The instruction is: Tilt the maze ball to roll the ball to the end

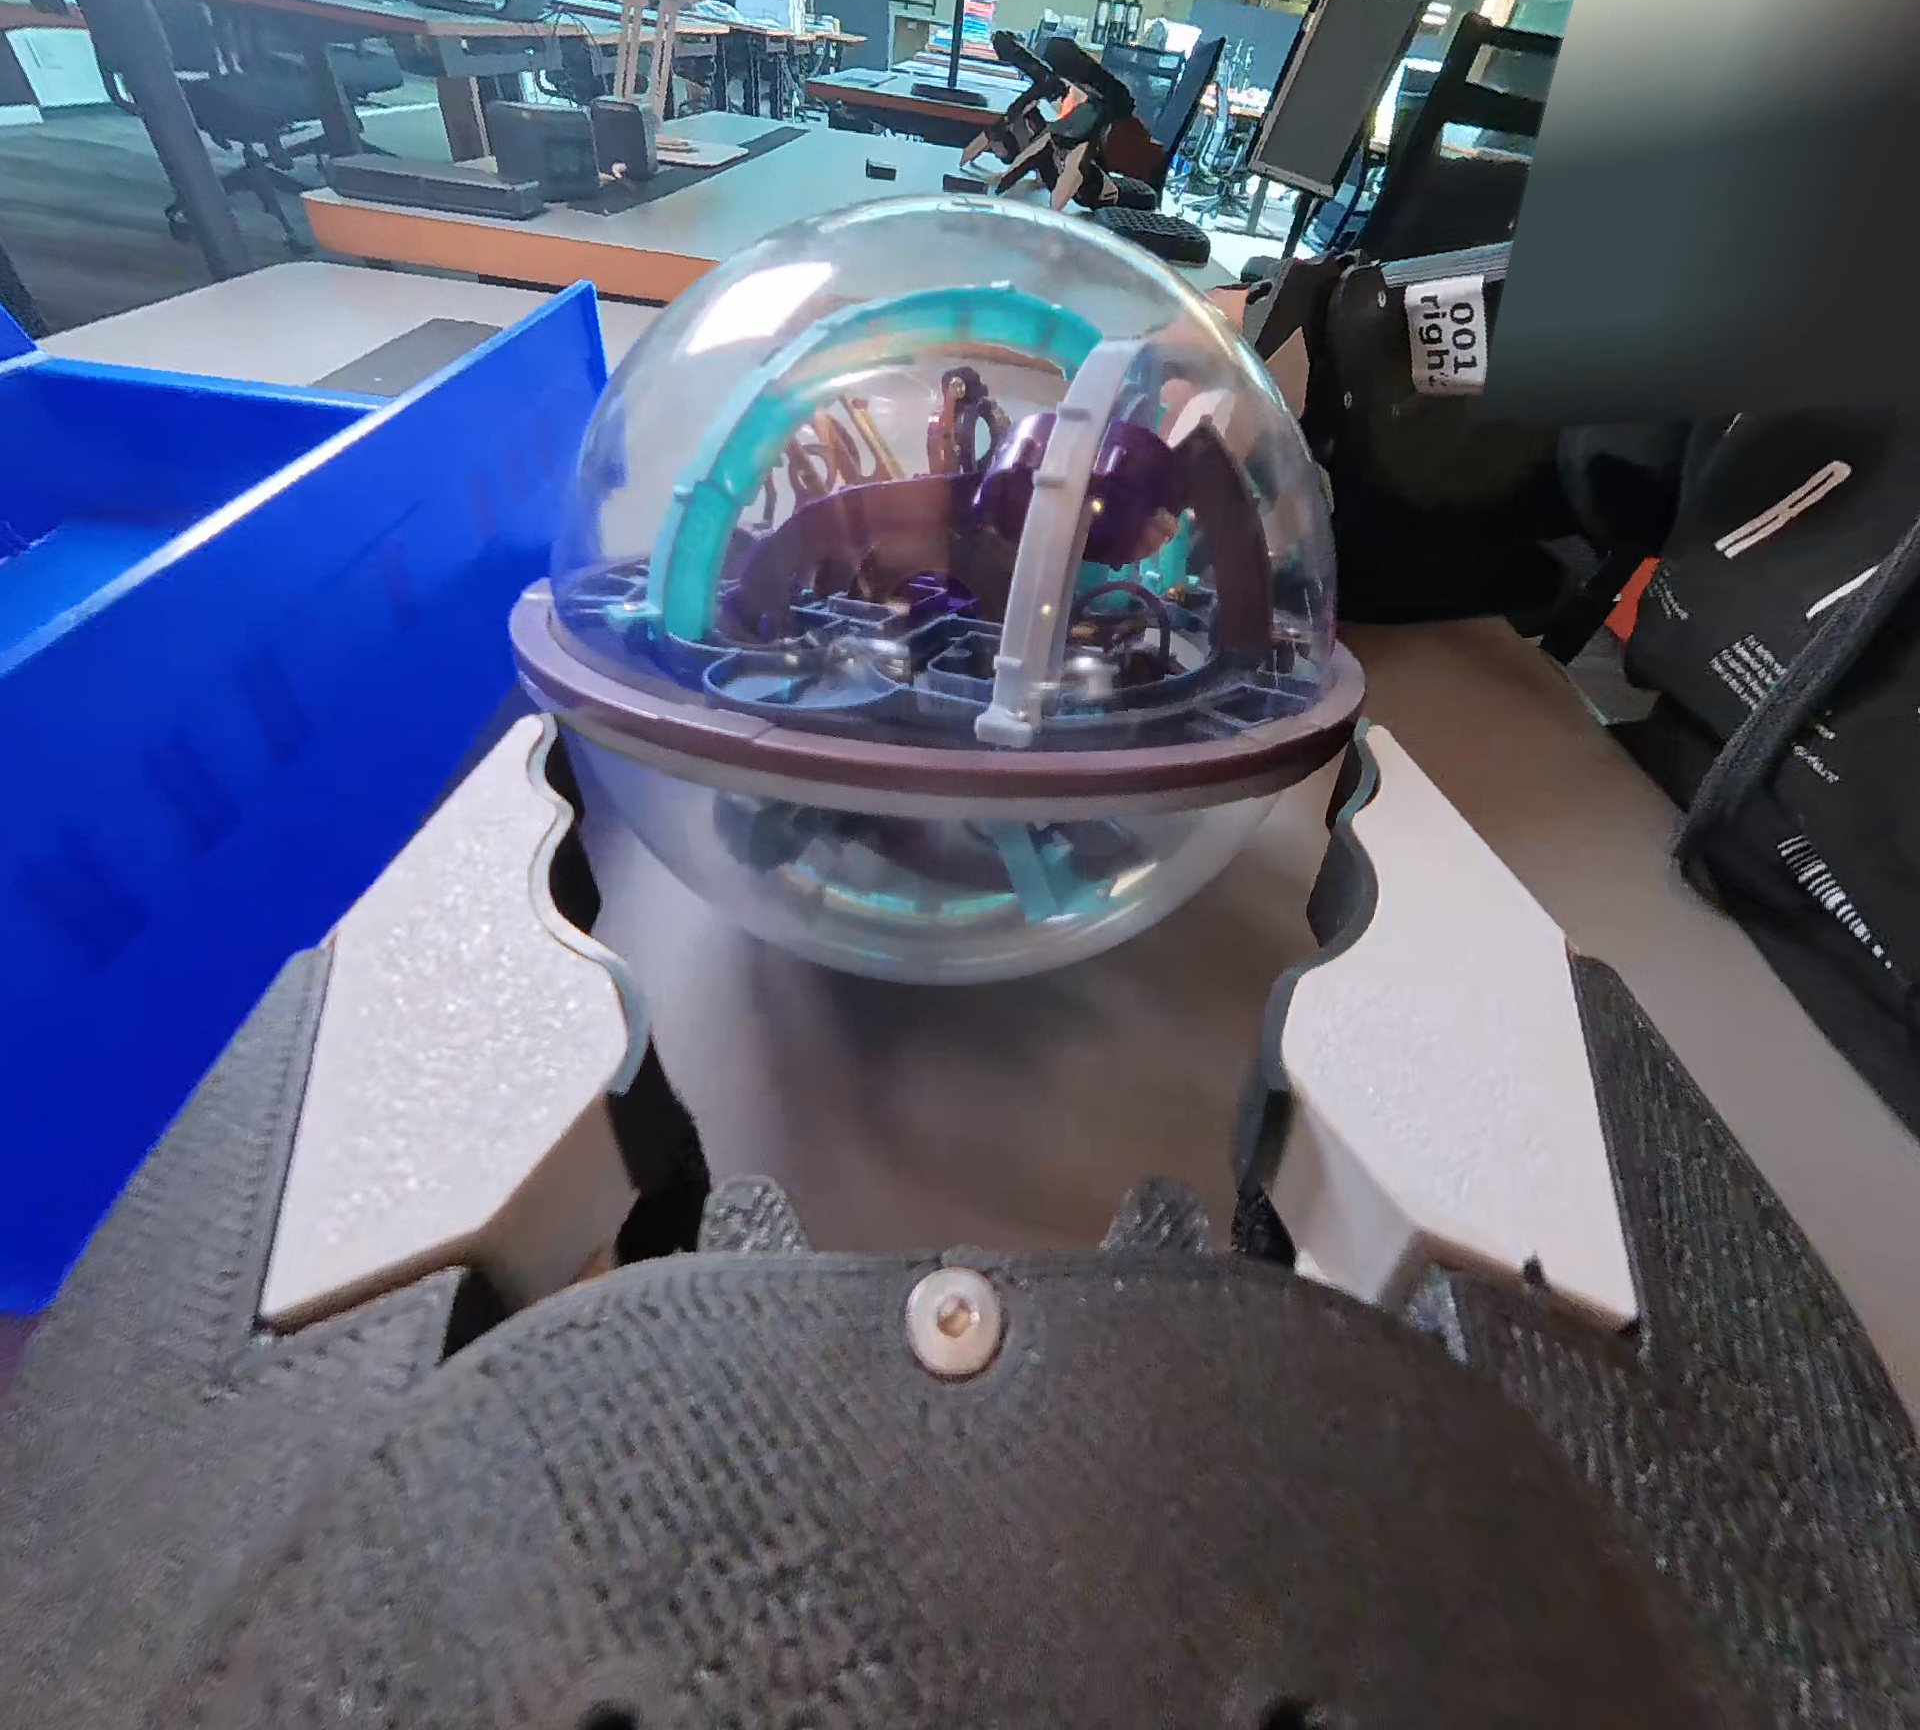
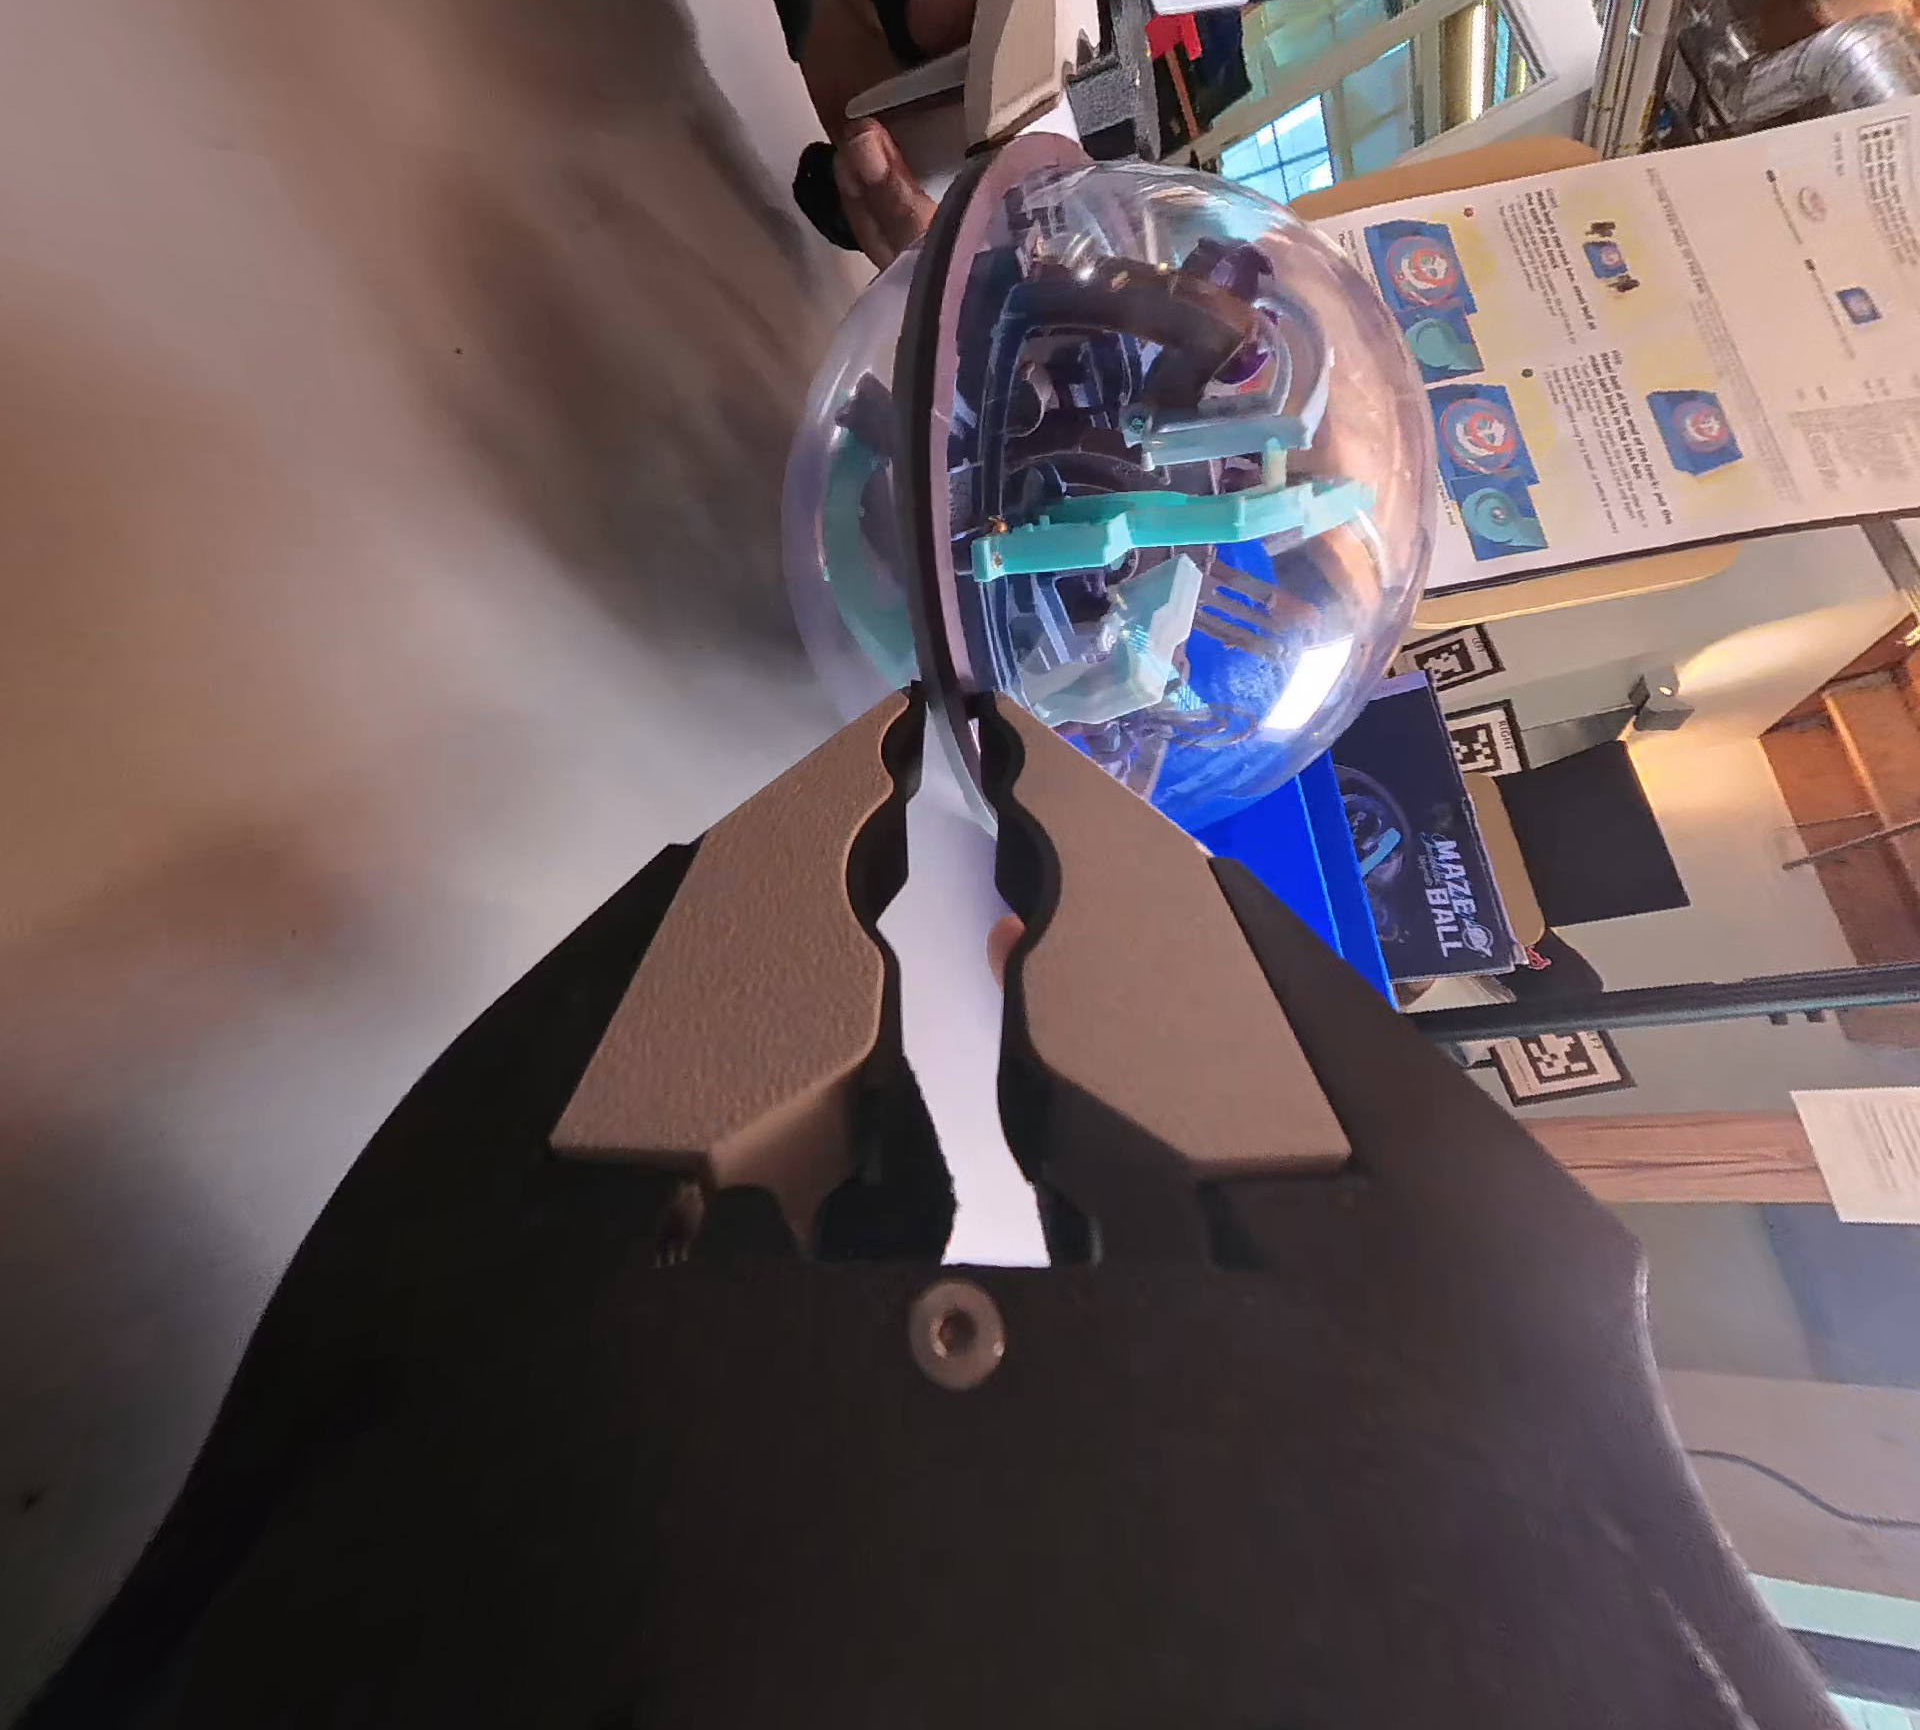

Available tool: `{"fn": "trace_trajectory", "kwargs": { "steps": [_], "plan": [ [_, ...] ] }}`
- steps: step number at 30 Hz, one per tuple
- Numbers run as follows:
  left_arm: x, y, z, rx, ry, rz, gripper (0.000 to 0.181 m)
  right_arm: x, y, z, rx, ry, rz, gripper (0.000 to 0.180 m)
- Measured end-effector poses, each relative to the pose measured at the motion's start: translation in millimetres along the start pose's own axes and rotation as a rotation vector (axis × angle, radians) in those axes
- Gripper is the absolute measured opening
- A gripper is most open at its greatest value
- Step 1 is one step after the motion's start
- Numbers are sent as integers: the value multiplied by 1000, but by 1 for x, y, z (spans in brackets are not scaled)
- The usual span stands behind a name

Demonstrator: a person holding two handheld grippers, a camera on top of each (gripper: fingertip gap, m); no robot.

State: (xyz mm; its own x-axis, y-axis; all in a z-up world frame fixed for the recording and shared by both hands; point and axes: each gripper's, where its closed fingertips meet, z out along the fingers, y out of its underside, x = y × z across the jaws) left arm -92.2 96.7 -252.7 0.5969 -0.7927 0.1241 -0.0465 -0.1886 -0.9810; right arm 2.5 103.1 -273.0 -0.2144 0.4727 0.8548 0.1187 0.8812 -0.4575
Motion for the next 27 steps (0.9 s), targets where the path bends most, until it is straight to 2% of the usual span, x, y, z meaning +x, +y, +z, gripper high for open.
{"fn": "trace_trajectory", "kwargs": {
  "steps": [16, 27],
  "plan": [
    [1, -1, 1, -1, -67, 131, 140, -4, 10, 5, -17, -12, 46, 8],
    [-2, 7, -5, -24, -48, 155, 138, 0, 4, 4, 0, 12, 47, 6]
  ]
}}
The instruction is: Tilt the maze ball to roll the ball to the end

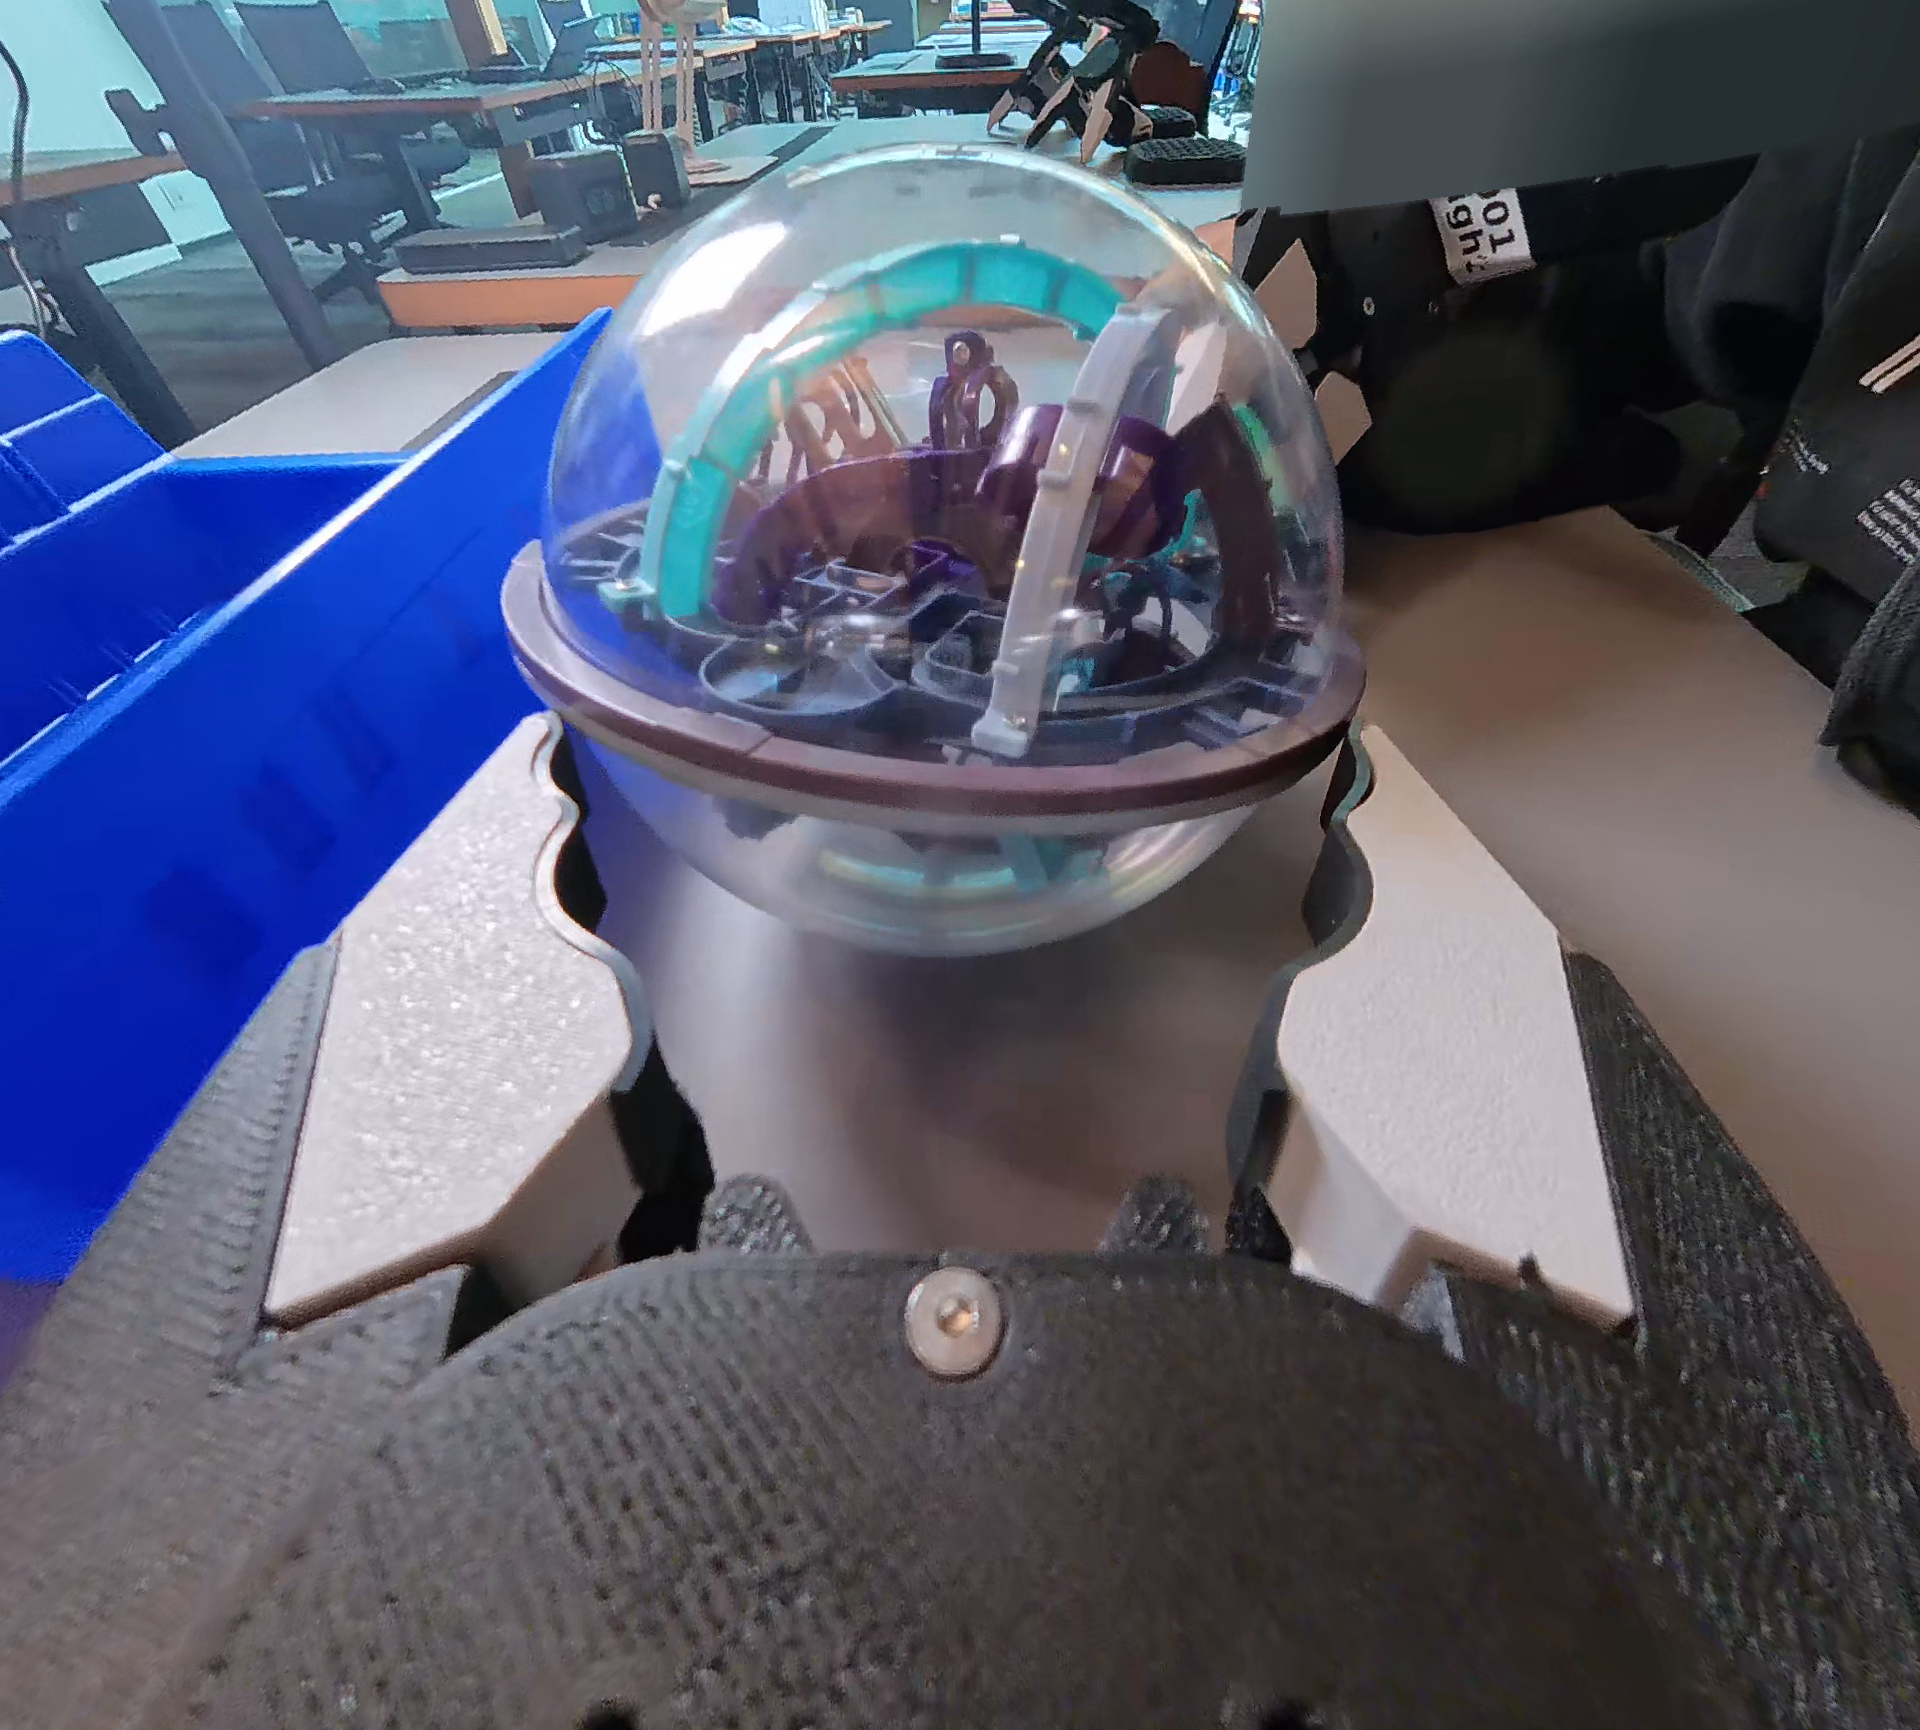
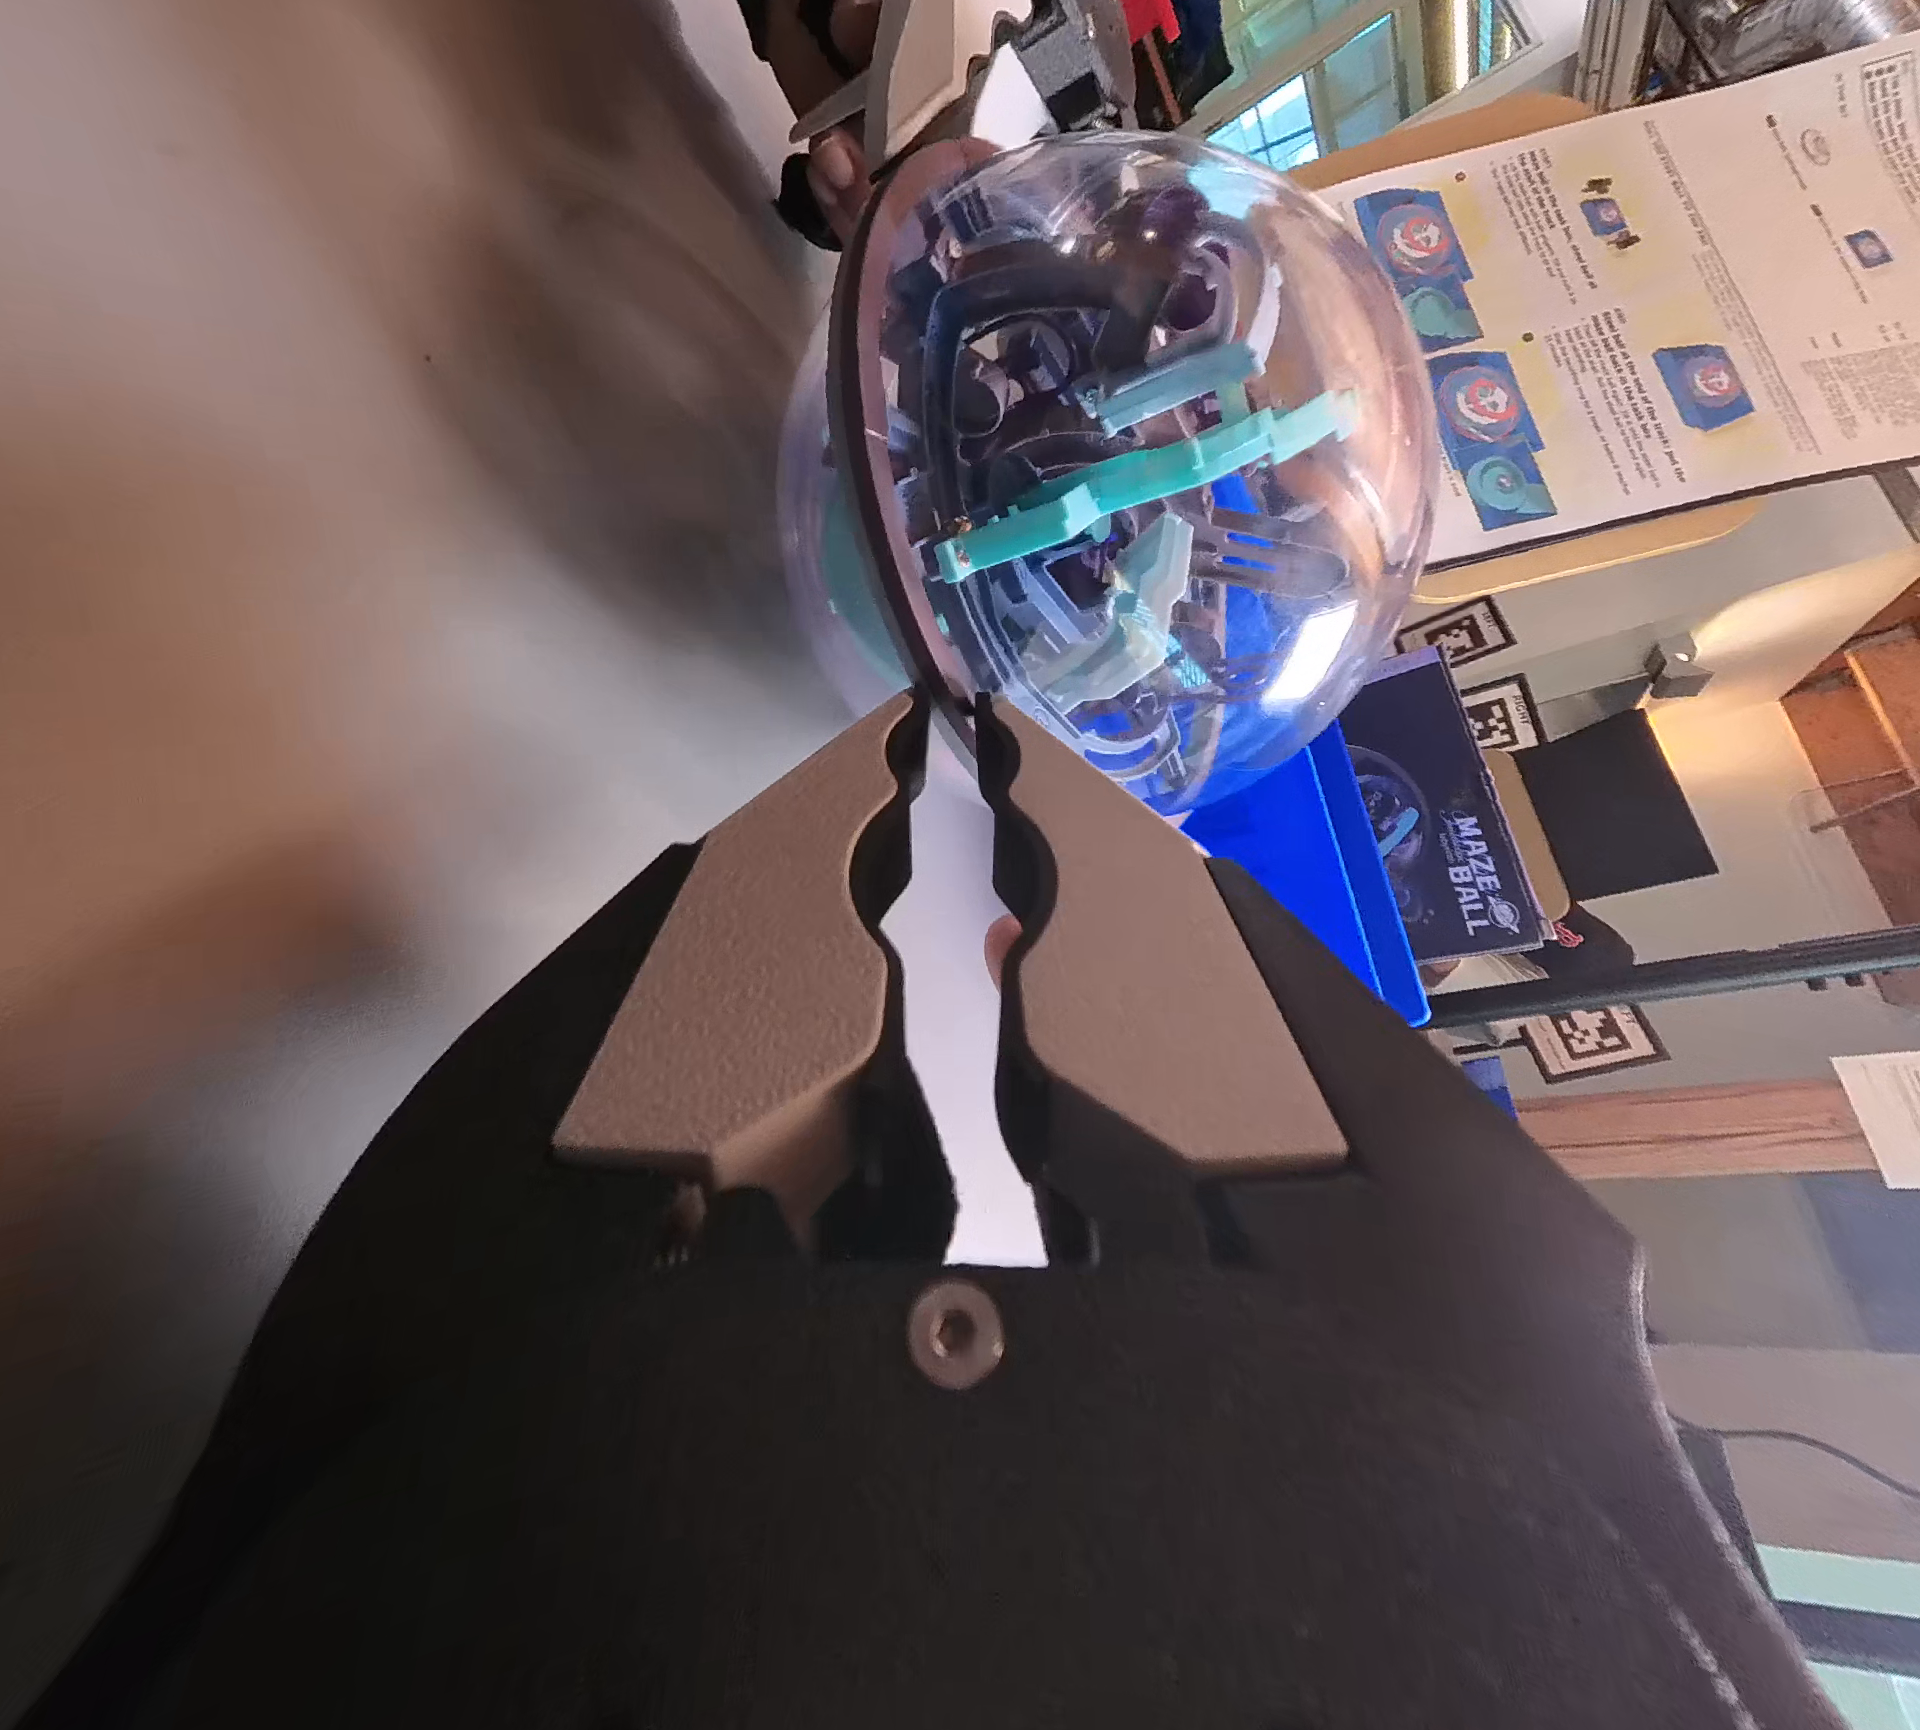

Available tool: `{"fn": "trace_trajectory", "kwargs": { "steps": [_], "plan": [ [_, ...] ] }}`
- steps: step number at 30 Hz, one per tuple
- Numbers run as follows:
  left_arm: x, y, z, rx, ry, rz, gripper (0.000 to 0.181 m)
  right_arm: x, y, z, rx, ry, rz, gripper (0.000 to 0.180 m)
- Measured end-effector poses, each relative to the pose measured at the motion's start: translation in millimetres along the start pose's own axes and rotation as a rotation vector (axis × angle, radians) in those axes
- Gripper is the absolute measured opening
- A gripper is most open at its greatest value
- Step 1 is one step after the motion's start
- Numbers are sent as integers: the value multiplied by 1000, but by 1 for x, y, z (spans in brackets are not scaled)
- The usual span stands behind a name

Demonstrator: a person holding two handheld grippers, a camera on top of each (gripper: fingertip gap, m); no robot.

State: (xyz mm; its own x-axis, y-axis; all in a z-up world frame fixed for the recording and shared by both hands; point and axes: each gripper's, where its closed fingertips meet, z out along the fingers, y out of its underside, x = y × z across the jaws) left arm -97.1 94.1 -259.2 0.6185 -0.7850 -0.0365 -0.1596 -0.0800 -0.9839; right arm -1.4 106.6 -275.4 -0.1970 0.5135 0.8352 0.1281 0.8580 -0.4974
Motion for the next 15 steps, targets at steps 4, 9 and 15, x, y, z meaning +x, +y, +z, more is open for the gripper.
{"fn": "trace_trajectory", "kwargs": {
  "steps": [4, 9, 15],
  "plan": [
    [-2, 3, -1, -21, -1, -8, 138, 4, -5, -2, 20, 20, 5, 0],
    [-4, 8, 0, -54, -10, -12, 137, 7, -5, -3, 30, 29, 29, 1],
    [-6, 8, 0, -56, -10, -36, 120, 9, -7, -5, 44, 27, 53, 11]
  ]
}}
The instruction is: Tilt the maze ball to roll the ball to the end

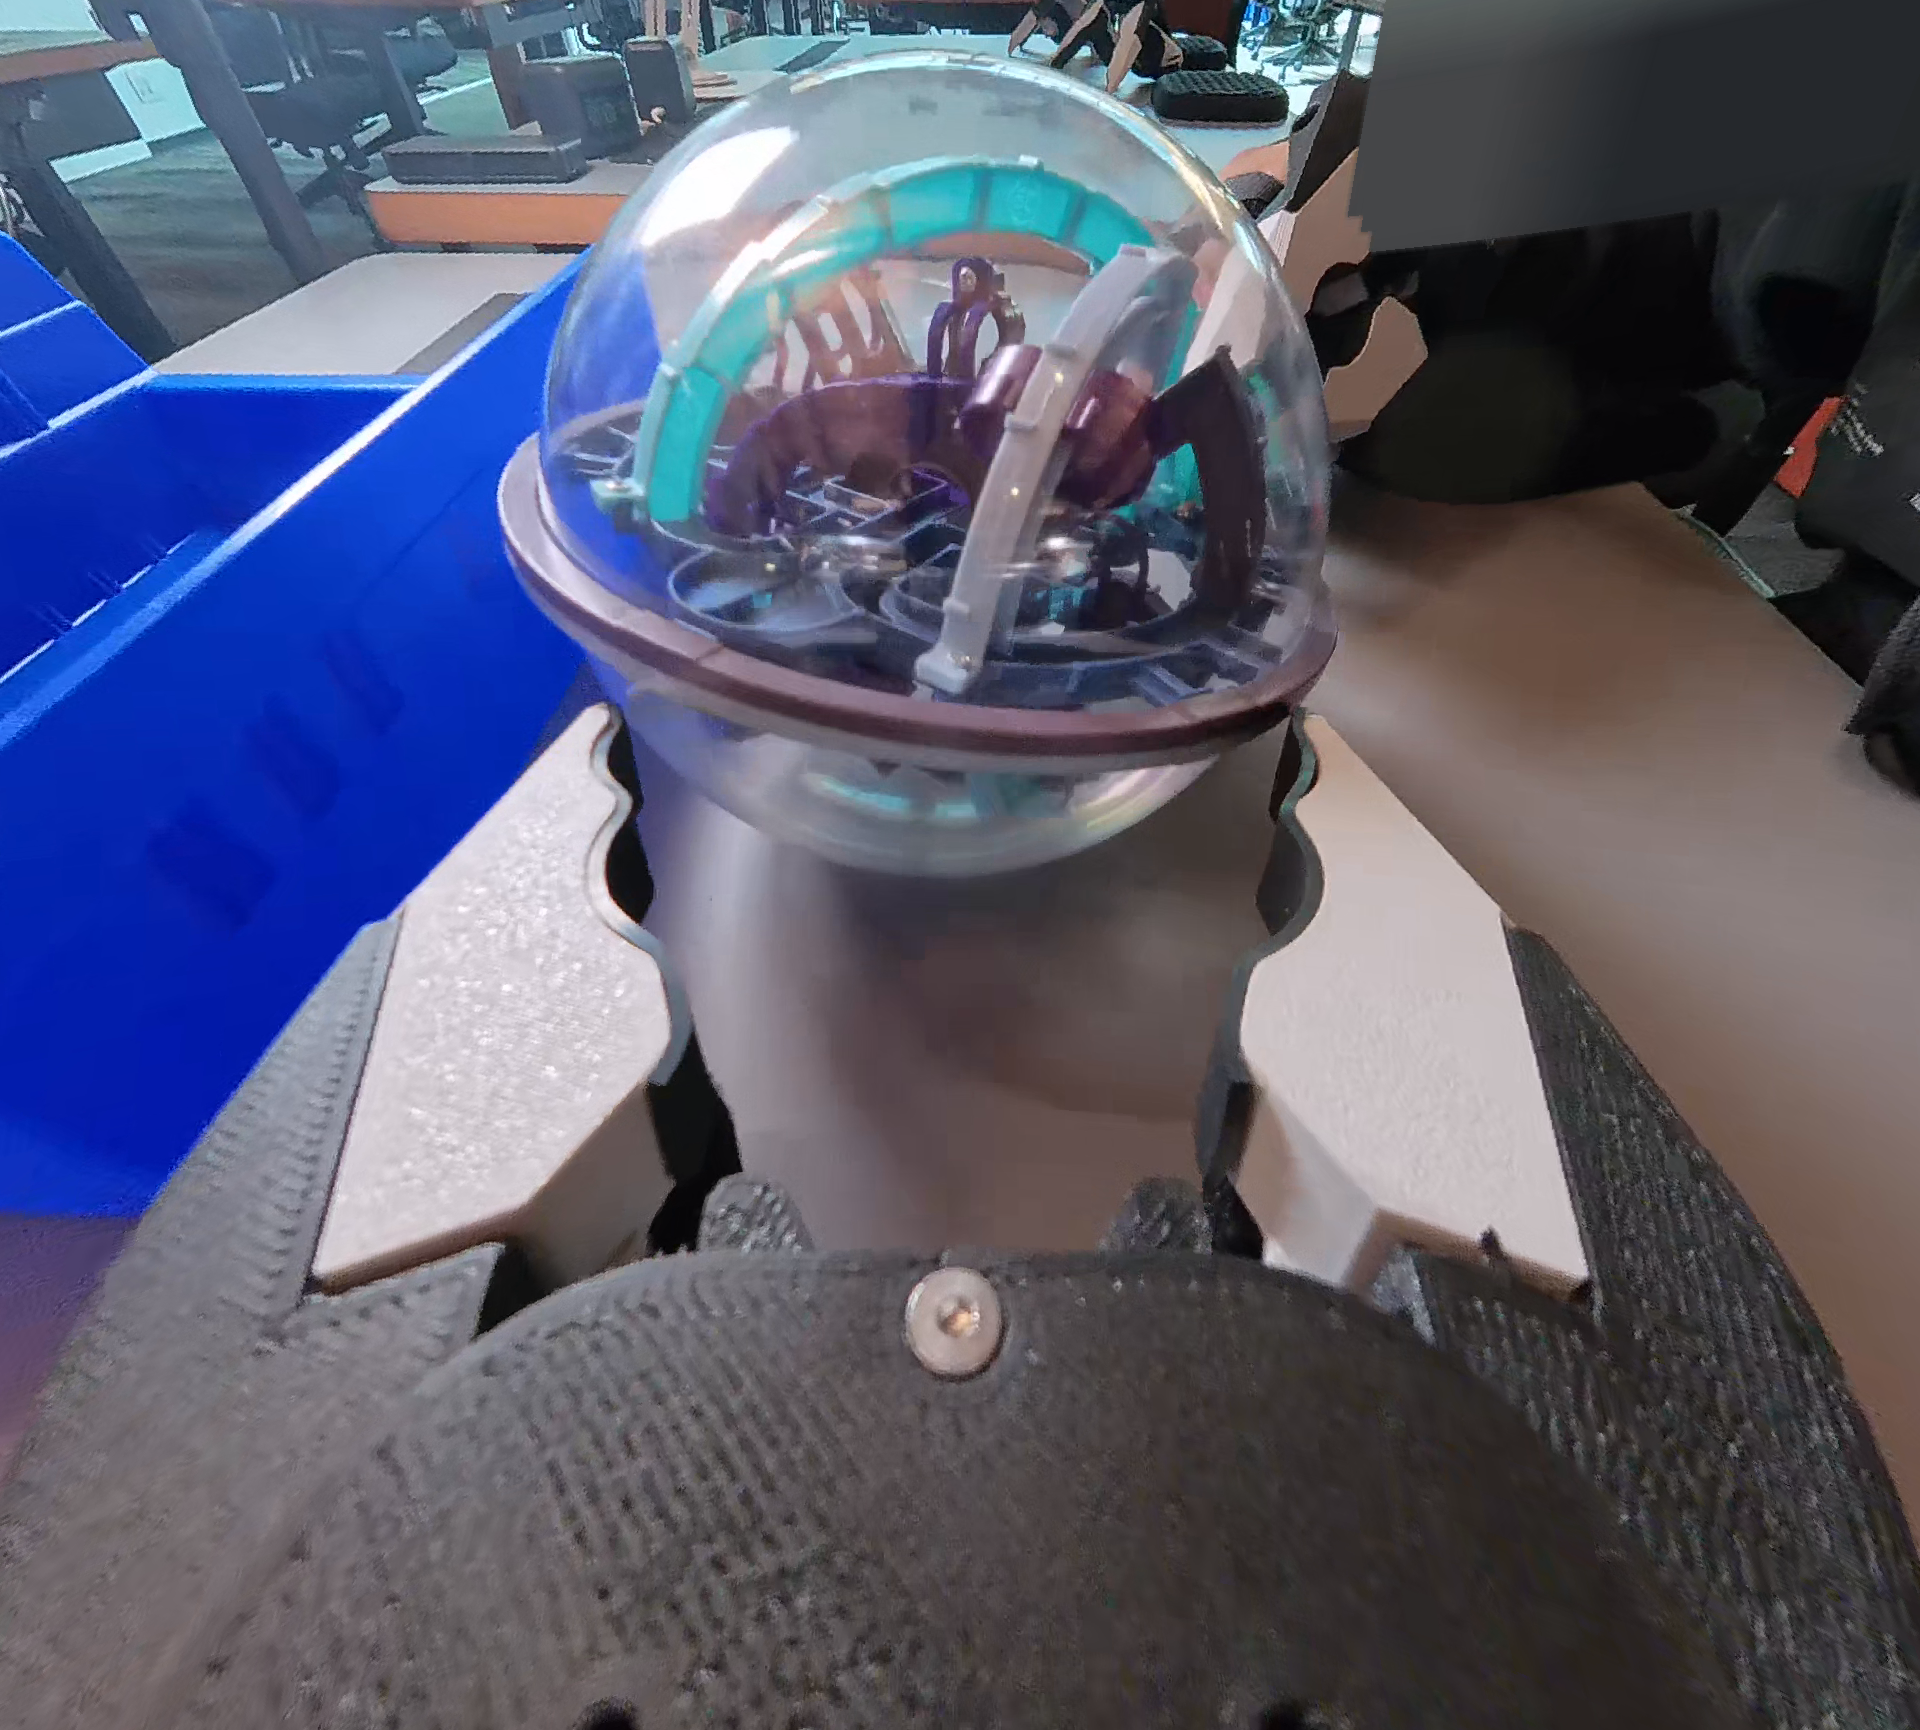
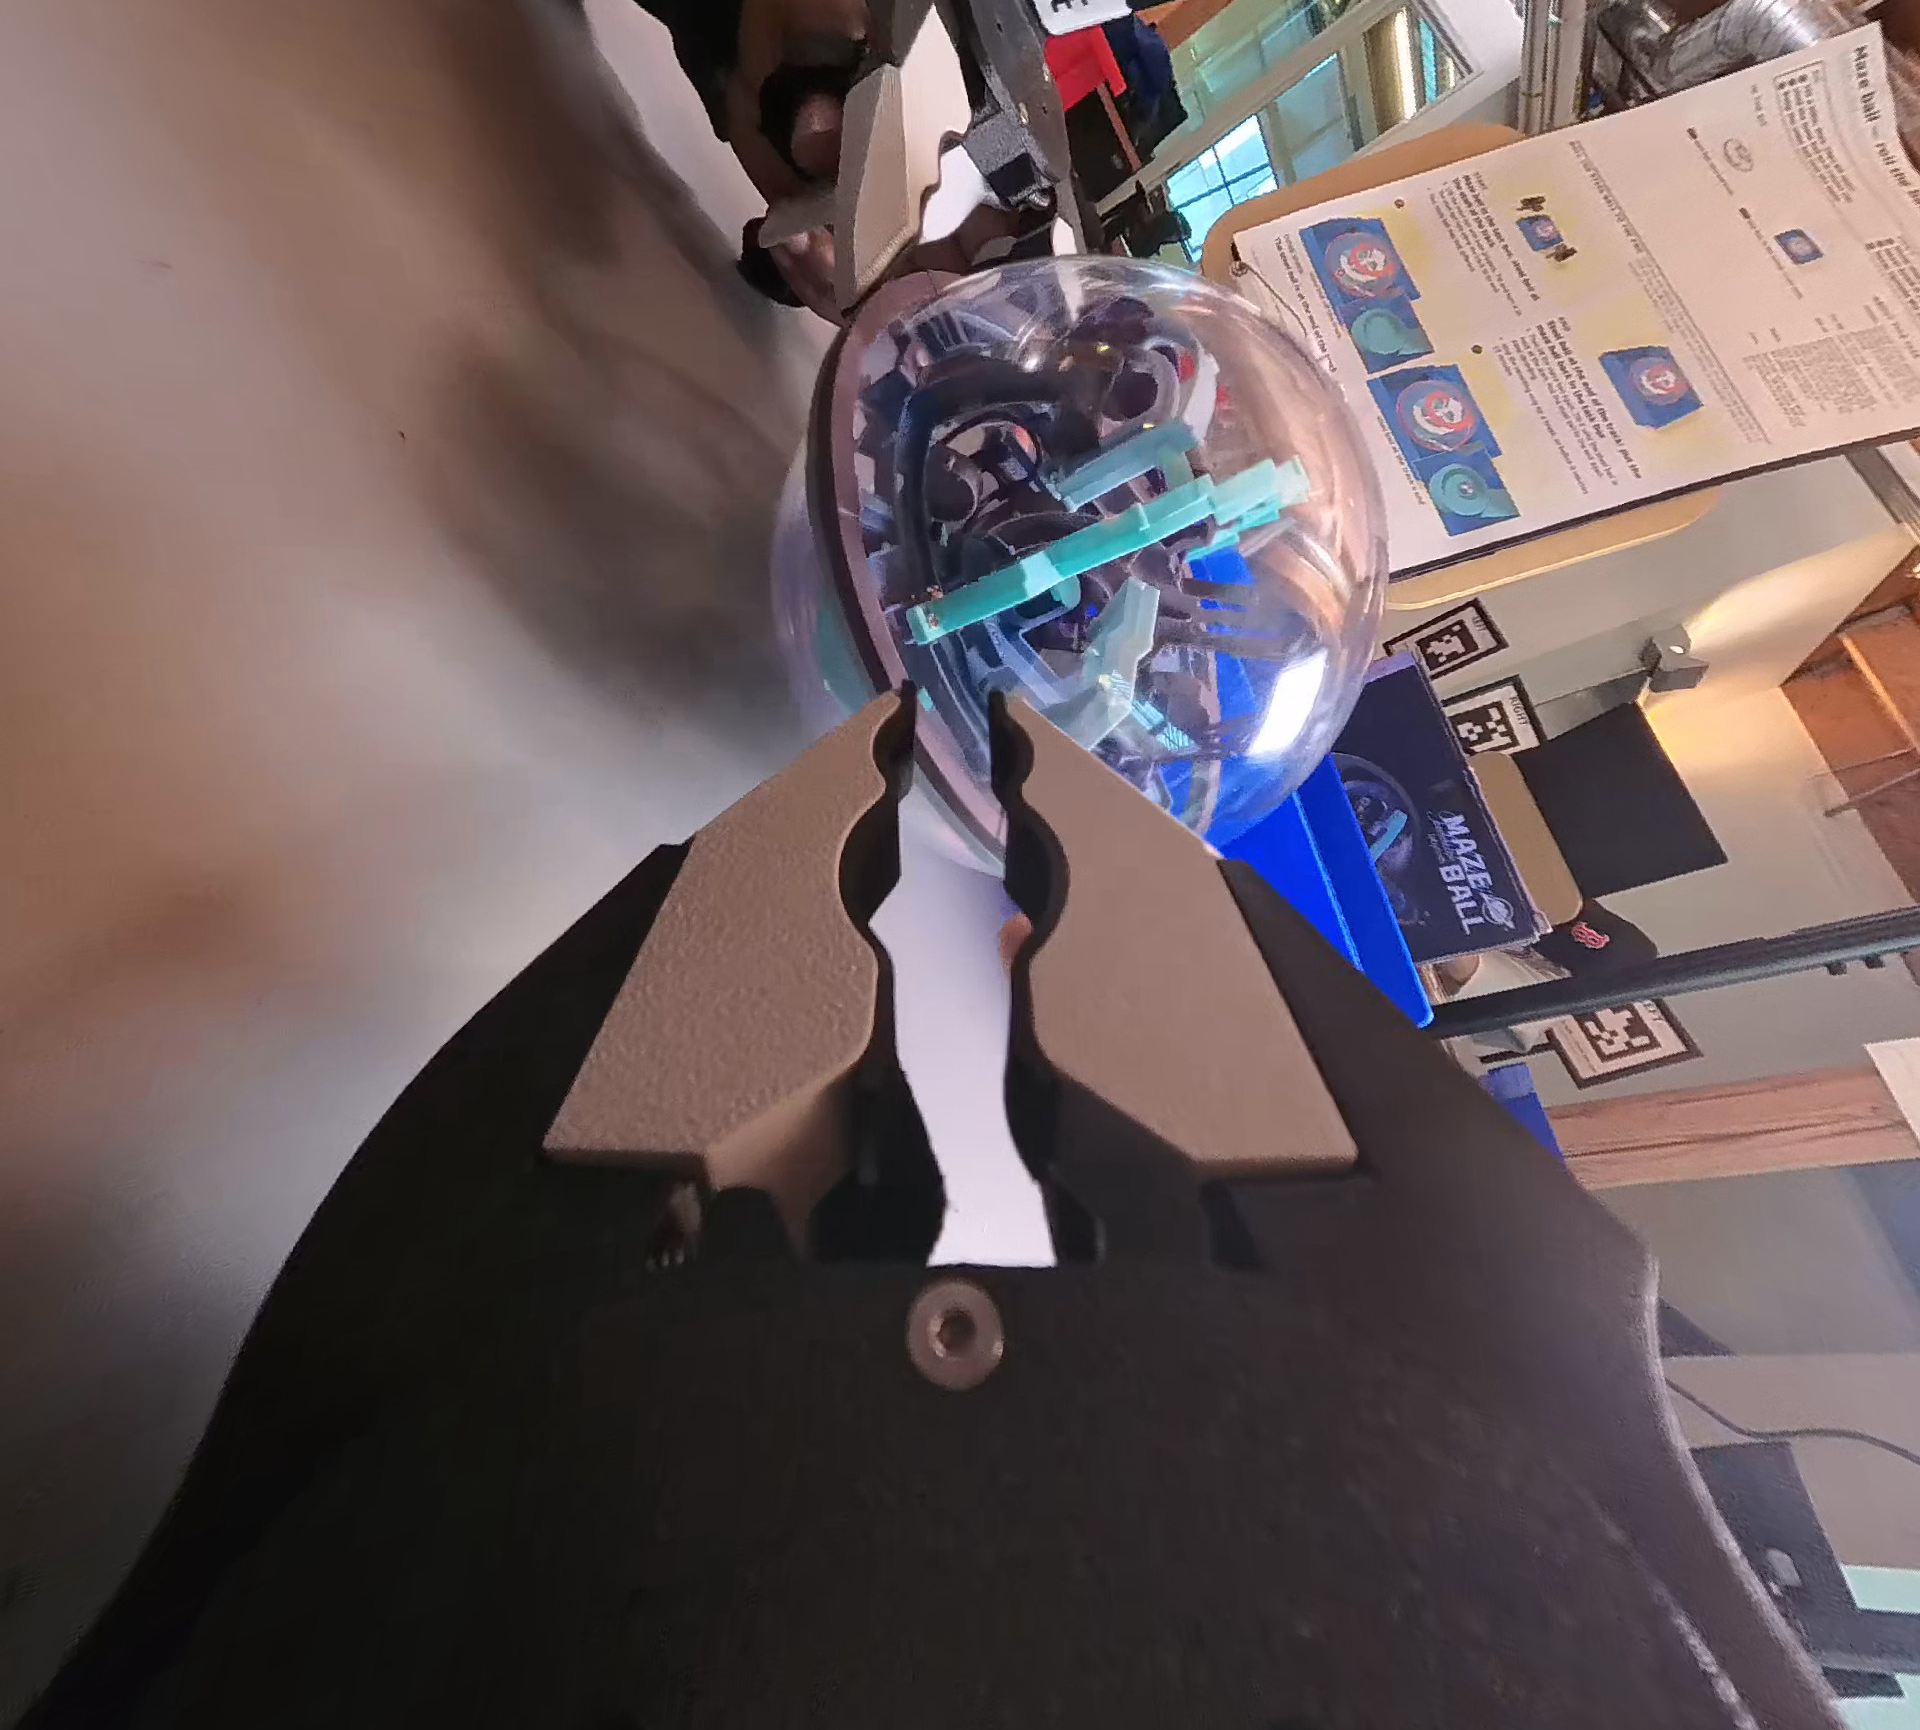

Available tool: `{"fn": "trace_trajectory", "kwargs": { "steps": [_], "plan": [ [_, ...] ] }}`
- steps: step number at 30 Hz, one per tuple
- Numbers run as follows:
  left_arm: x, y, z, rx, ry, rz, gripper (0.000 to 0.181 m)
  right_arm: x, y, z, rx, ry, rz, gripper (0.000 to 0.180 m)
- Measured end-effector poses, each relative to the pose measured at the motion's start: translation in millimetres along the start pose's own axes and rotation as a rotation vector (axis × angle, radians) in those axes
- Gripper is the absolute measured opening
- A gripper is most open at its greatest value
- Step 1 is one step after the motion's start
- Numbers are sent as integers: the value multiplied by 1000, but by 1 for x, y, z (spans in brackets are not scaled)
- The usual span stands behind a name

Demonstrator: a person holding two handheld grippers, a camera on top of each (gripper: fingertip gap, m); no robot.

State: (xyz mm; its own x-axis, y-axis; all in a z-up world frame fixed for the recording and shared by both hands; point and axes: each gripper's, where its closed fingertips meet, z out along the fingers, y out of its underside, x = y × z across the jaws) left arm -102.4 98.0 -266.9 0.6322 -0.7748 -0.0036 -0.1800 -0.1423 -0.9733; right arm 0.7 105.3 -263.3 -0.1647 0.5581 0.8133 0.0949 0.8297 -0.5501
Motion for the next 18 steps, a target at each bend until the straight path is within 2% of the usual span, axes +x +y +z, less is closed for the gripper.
{"fn": "trace_trajectory", "kwargs": {
  "steps": [3, 5, 7, 10, 12, 15, 18],
  "plan": [
    [-1, -3, -2, 19, 2, -17, 122, 1, 1, 0, -6, 2, 6, 16],
    [-2, -11, -4, 65, 7, -35, 131, 3, 2, 0, -9, 9, 7, 16],
    [-4, -26, -11, 131, 18, -61, 138, 4, 3, 1, -13, 13, 18, 17],
    [-16, -51, -19, 224, -13, -101, 140, 6, 5, 3, -14, 17, 45, 19],
    [-14, -56, -12, 206, -7, -93, 142, 7, 5, 6, -12, 23, 55, 19],
    [-9, -39, 5, 90, -6, -66, 141, 8, 4, 10, -15, 40, 43, 18],
    [-15, -33, 3, 111, -17, -96, 134, 10, 3, 12, -17, 62, 33, 18]
  ]
}}
